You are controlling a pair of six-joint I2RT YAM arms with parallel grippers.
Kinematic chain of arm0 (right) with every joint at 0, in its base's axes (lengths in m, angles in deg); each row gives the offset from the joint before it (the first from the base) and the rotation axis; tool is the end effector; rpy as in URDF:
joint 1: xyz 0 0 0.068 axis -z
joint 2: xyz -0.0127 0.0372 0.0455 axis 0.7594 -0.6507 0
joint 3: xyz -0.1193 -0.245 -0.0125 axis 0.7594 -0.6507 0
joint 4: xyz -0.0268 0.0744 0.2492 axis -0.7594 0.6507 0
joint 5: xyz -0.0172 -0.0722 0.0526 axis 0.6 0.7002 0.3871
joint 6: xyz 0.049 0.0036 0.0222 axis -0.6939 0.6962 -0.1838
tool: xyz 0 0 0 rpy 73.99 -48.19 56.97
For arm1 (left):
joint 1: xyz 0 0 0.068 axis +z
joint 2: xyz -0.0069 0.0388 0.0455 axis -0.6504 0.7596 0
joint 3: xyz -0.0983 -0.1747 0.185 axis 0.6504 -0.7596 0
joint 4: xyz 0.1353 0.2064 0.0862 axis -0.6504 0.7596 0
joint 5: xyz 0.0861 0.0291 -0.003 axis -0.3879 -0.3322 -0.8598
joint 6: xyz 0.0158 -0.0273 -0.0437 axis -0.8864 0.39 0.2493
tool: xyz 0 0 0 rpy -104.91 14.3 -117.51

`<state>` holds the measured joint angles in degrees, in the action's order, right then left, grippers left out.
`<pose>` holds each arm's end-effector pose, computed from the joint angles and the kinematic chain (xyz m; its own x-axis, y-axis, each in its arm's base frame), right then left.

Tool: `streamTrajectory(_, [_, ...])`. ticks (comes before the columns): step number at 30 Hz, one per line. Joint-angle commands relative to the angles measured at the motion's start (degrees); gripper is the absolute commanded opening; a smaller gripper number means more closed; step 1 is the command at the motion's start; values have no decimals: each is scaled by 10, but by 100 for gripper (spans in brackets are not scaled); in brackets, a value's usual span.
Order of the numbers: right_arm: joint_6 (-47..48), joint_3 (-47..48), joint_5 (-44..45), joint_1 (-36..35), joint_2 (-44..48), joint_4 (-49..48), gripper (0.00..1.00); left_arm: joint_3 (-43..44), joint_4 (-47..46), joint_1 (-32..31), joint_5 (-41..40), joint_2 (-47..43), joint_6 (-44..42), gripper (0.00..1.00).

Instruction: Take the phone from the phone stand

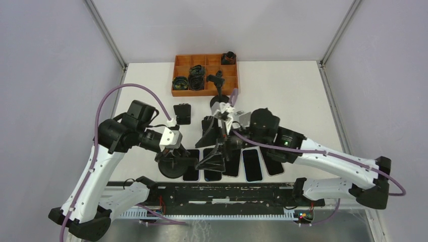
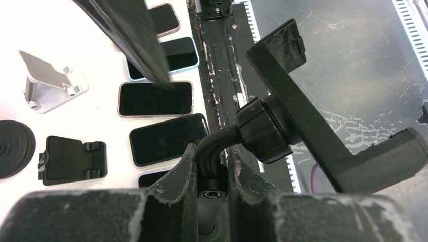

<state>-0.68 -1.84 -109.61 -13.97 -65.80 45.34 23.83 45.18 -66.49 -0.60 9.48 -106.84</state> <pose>0.0959 0.2320 0.4072 -0.4510 -0.0381 -0.8917 -0.8891 -0.0685 0.4526 0.0915 -0.0787 0.3886 0.0981 0.4263 -0.8992 0.9812 -0.1923 0.0159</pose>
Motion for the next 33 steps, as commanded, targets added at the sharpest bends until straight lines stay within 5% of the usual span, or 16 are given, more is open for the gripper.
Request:
streamTrajectory(1, [25,69,-17,-50,-58,-5,91,6,-27,-2,14,-1,-5,2])
streamTrajectory(6, [19,108,-24,-66,-104,20,80,1,-28,-2,4,-1,-15,2])
streamTrajectory(11, [14,113,-29,-68,-126,35,56,-1,-28,-2,-4,0,-20,2])
streamTrajectory(18, [58,112,28,-67,-108,50,1,-3,-28,-2,-5,0,-13,4])
streamTrajectory(20, [73,107,52,-67,-93,45,0,-4,-36,-2,-8,-1,1,19])
streamTrajectory(23, [80,97,67,-55,-66,34,0,-5,-54,-3,-18,-4,29,71])
streamTrajectory(26, [80,96,74,-26,-42,52,0,-4,-79,-2,-28,-13,63,98])
streamTrajectory(33, [136,104,87,124,10,212,0,-6,-159,-2,-89,-23,161,100])
